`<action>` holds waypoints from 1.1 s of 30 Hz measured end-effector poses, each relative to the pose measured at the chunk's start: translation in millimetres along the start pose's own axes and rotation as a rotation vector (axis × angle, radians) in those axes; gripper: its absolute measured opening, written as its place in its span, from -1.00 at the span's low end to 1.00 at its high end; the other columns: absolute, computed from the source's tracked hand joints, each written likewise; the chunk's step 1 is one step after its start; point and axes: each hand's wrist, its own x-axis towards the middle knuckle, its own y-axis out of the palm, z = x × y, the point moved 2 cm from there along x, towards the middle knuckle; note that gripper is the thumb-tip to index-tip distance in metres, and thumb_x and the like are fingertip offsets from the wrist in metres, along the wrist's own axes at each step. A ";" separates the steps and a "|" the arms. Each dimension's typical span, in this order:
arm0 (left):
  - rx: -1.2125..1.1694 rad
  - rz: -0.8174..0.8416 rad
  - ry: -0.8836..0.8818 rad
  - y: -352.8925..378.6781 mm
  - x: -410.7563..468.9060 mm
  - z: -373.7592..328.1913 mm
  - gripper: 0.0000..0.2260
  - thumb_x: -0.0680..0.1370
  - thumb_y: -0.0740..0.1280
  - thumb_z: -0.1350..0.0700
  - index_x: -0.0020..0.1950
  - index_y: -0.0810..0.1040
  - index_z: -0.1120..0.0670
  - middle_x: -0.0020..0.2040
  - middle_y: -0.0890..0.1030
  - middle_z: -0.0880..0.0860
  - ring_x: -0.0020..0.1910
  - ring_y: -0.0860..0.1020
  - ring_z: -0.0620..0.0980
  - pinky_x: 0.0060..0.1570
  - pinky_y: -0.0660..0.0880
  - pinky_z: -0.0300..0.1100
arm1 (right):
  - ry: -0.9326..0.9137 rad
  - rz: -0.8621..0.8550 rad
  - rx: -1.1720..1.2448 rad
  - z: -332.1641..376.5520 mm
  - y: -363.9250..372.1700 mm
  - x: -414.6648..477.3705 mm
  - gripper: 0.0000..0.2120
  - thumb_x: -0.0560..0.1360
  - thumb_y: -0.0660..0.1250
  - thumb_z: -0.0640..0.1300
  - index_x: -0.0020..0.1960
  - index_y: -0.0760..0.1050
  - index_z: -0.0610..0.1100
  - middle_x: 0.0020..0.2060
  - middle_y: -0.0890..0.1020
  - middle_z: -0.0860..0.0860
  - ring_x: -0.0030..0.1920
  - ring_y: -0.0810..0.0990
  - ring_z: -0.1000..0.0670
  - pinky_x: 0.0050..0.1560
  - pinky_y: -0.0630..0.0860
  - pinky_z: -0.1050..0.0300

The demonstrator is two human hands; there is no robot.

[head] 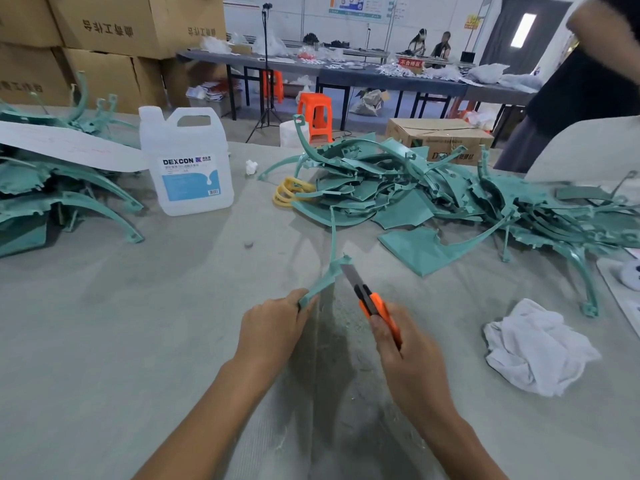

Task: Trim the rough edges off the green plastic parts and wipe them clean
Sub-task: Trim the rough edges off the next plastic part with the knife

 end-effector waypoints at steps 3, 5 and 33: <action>0.003 0.014 -0.040 3.0 2.6 2.4 -0.63 0.67 0.12 -0.17 0.26 0.58 -0.01 -0.20 0.67 0.14 -0.19 0.61 0.26 -0.27 0.39 -0.05 | -0.093 0.054 -0.107 14.5 6.1 -14.2 -0.67 0.60 -0.02 0.39 0.30 0.32 0.42 -0.26 0.54 0.30 -0.36 0.53 0.14 -0.47 0.27 0.30; 0.047 0.021 -0.047 4.2 3.5 2.3 -0.60 0.67 0.07 -0.20 0.24 0.57 -0.01 -0.19 0.67 0.13 -0.18 0.61 0.26 -0.25 0.42 -0.05 | -0.056 0.030 -0.089 12.6 7.4 -11.0 -0.67 0.60 -0.03 0.36 0.32 0.27 0.38 -0.26 0.54 0.37 -0.38 0.51 0.18 -0.42 0.24 0.30; -1.405 0.249 -0.299 -39.6 -51.5 -50.7 -0.46 0.46 0.31 -0.37 0.28 0.59 -0.05 0.13 0.70 0.02 0.11 0.67 0.05 -0.02 0.63 -0.05 | 0.140 0.013 0.831 26.5 -18.5 17.2 -0.77 0.52 0.49 -0.08 0.05 0.47 -0.09 -0.32 0.42 -0.17 -0.41 0.44 -0.14 -0.42 0.44 -0.03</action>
